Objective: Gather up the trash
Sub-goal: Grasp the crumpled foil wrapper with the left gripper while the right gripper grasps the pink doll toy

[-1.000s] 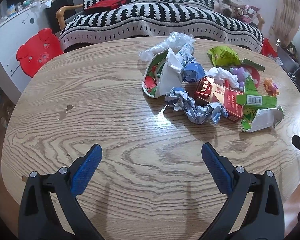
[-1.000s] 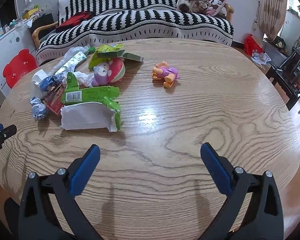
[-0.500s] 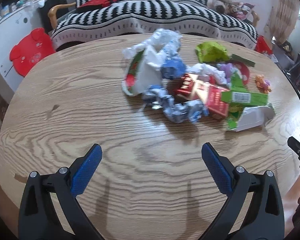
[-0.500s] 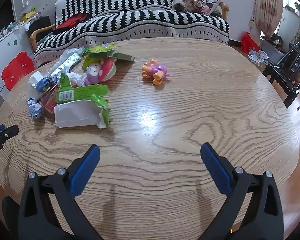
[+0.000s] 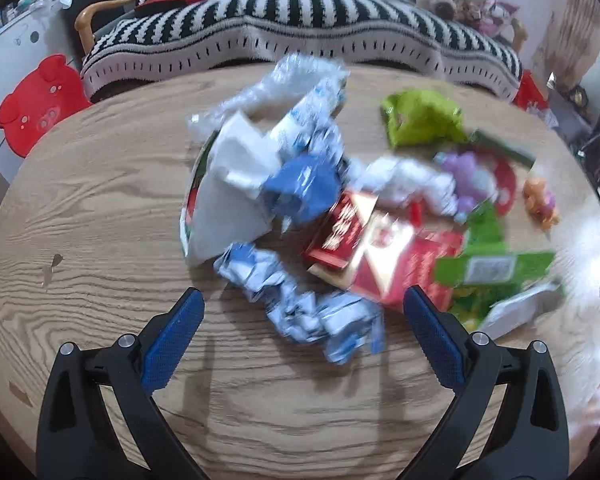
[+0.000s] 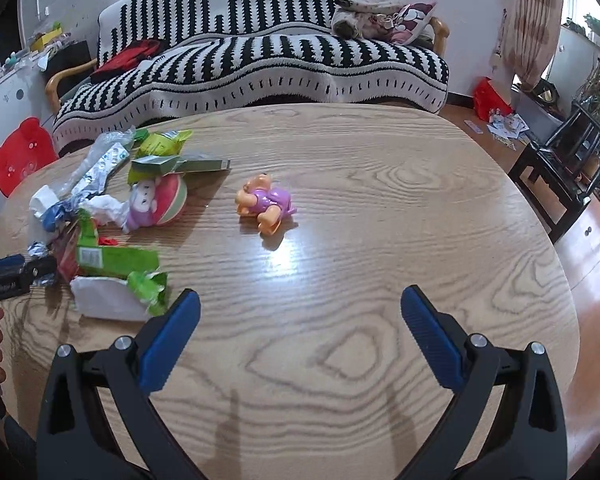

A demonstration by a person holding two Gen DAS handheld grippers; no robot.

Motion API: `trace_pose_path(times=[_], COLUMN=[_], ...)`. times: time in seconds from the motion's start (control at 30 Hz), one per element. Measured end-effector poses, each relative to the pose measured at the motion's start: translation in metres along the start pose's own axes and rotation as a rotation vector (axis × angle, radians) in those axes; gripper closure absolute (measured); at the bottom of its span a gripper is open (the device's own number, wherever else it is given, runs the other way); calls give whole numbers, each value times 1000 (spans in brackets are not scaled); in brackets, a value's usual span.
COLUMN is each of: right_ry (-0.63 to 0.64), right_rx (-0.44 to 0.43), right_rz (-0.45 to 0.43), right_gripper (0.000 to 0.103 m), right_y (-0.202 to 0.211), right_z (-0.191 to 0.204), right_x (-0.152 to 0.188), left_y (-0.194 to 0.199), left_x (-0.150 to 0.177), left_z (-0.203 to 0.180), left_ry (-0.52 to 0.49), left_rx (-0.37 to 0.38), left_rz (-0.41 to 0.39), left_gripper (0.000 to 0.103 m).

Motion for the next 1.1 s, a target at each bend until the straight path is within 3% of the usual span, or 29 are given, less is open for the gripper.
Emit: trace_pose_path(times=[0.27, 0.37, 0.63, 0.83, 1.1], right_ry=[77, 129, 167, 92, 101], right_rx=[24, 36, 68, -42, -35], right_rz=[36, 70, 145, 160, 164], right_gripper=[6, 6, 6, 5, 5], right_y=[-38, -58, -100, -113, -115], right_z=[11, 19, 21, 19, 23], right_x=[-40, -54, -76, -82, -88], left_y=[-2, 6, -15, -21, -20], left_x=[23, 15, 3, -3, -8], left_z=[43, 31, 27, 44, 44], left_ry=[-8, -26, -43, 2, -16], left_rx=[-37, 1, -101, -35, -27], left_rz=[38, 23, 33, 42, 11], left_gripper=[6, 6, 6, 6, 6])
Point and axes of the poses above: each gripper's, at about its wrist camera, not at the fingertips, and y roughly against the way its jaws point, z to its left, x to its underside, the point moved 10 cm from there along -y, roughly the way its jaws point, and after that the axes turned 15 degrees about z, right-handed, at the moved point
